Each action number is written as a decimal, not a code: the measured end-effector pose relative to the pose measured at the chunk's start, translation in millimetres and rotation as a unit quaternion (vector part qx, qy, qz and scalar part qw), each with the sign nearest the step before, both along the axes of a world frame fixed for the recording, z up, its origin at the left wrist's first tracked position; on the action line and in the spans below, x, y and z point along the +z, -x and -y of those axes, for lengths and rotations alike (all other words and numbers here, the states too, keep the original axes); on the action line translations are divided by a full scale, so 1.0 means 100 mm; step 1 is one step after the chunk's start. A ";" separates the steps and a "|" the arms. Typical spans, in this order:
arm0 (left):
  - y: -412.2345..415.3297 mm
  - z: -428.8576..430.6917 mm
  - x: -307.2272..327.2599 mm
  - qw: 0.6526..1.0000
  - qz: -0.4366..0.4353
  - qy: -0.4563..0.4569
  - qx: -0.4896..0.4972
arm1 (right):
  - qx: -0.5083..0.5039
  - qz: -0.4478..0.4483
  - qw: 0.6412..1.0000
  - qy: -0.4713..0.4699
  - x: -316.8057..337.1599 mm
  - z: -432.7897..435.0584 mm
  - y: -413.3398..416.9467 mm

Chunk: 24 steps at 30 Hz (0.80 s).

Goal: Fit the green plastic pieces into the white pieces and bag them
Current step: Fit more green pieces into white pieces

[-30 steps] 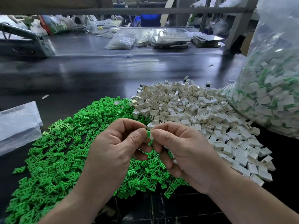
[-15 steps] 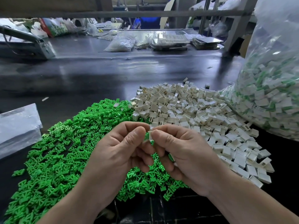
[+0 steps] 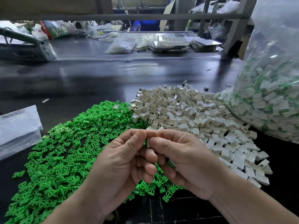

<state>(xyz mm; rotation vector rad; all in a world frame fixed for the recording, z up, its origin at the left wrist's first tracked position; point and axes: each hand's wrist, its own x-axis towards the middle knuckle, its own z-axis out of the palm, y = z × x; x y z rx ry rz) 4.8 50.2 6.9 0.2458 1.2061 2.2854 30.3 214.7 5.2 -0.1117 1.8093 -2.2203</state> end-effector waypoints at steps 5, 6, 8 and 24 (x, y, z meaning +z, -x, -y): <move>-0.03 -0.03 0.00 1.000 -0.020 -0.017 0.008 | -0.002 0.015 0.999 0.032 0.03 0.02 -0.01; -0.05 -0.05 0.01 0.999 -0.031 -0.017 0.020 | -0.003 0.017 0.999 0.038 0.03 0.02 0.00; -0.08 -0.09 0.02 0.998 -0.044 -0.017 0.045 | -0.004 0.017 0.999 0.042 0.04 0.03 -0.01; -0.03 -0.04 -0.01 0.997 -0.048 -0.060 -0.006 | -0.012 0.000 0.999 0.030 0.05 0.05 -0.05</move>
